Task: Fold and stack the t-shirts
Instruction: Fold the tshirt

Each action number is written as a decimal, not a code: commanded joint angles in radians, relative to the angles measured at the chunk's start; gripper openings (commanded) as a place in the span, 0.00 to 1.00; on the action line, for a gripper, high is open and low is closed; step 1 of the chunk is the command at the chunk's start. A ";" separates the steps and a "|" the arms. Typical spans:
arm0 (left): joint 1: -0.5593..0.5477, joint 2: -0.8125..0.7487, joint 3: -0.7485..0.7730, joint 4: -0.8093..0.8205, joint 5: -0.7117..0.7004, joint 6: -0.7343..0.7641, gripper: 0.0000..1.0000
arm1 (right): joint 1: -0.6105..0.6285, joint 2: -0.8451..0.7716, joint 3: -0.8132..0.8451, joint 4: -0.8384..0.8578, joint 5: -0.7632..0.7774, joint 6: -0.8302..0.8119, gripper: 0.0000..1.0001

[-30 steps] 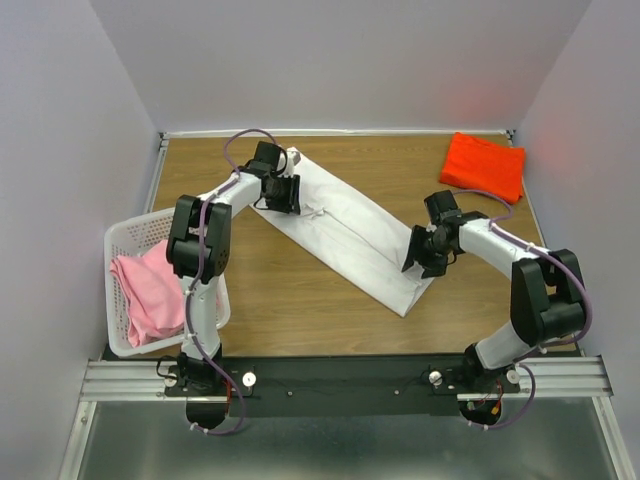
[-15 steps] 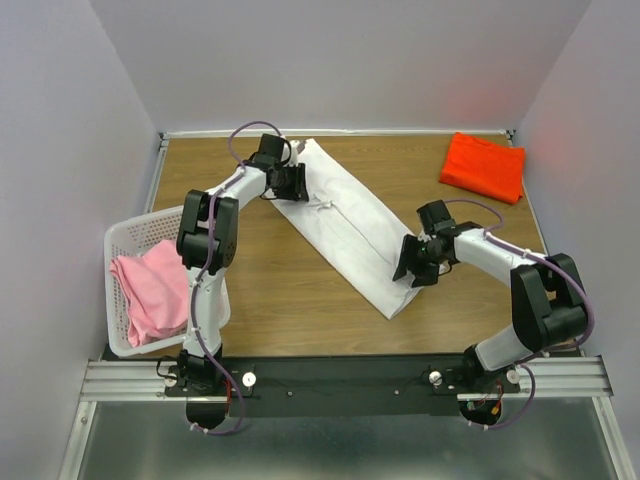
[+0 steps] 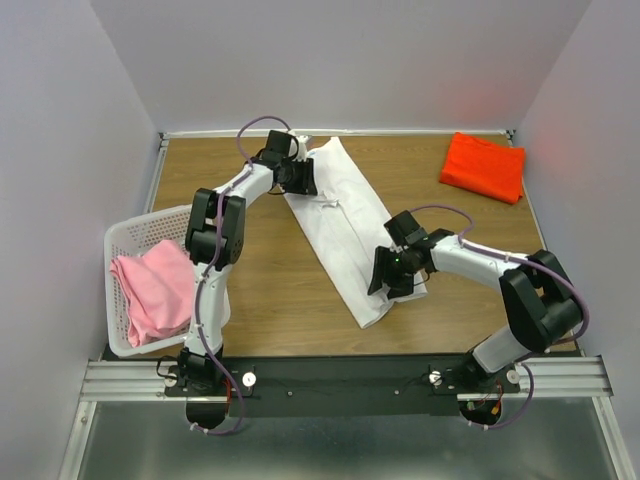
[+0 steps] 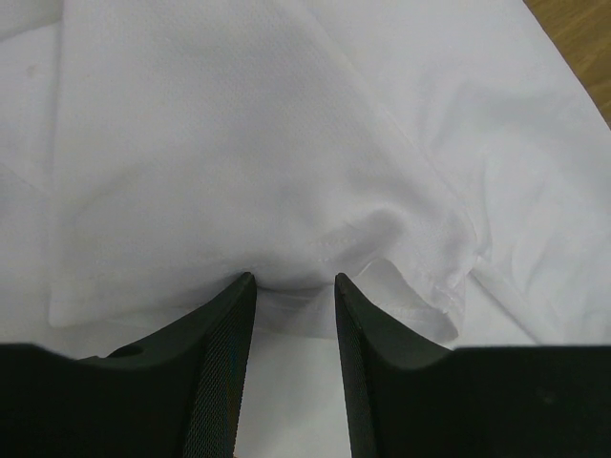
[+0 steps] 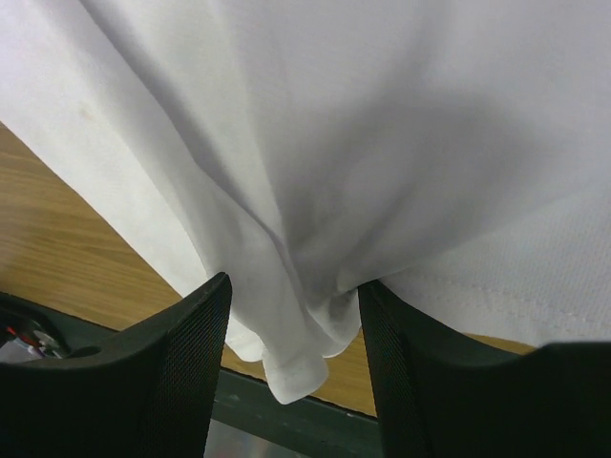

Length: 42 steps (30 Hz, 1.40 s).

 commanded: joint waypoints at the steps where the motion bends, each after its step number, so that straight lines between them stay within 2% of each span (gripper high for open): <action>1: -0.009 0.087 0.012 -0.061 0.020 0.023 0.47 | 0.065 0.076 0.041 0.008 0.020 0.042 0.63; 11: -0.012 0.185 0.194 -0.113 0.053 0.046 0.48 | 0.206 0.249 0.228 0.009 0.009 0.037 0.63; 20: -0.011 0.261 0.329 -0.136 0.073 0.036 0.48 | 0.255 0.325 0.317 0.006 -0.007 0.019 0.63; 28: -0.011 0.282 0.450 -0.132 0.112 0.017 0.52 | 0.254 0.241 0.345 -0.050 0.035 0.017 0.68; 35: -0.012 0.180 0.470 -0.084 0.161 -0.019 0.54 | 0.254 0.093 0.316 -0.188 0.169 0.078 0.71; 40: -0.014 0.065 0.391 -0.063 0.189 -0.020 0.54 | 0.242 -0.019 0.262 -0.264 0.270 0.132 0.77; 42: -0.017 -0.012 0.293 -0.056 0.192 -0.002 0.54 | 0.231 -0.019 0.241 -0.273 0.269 0.141 0.77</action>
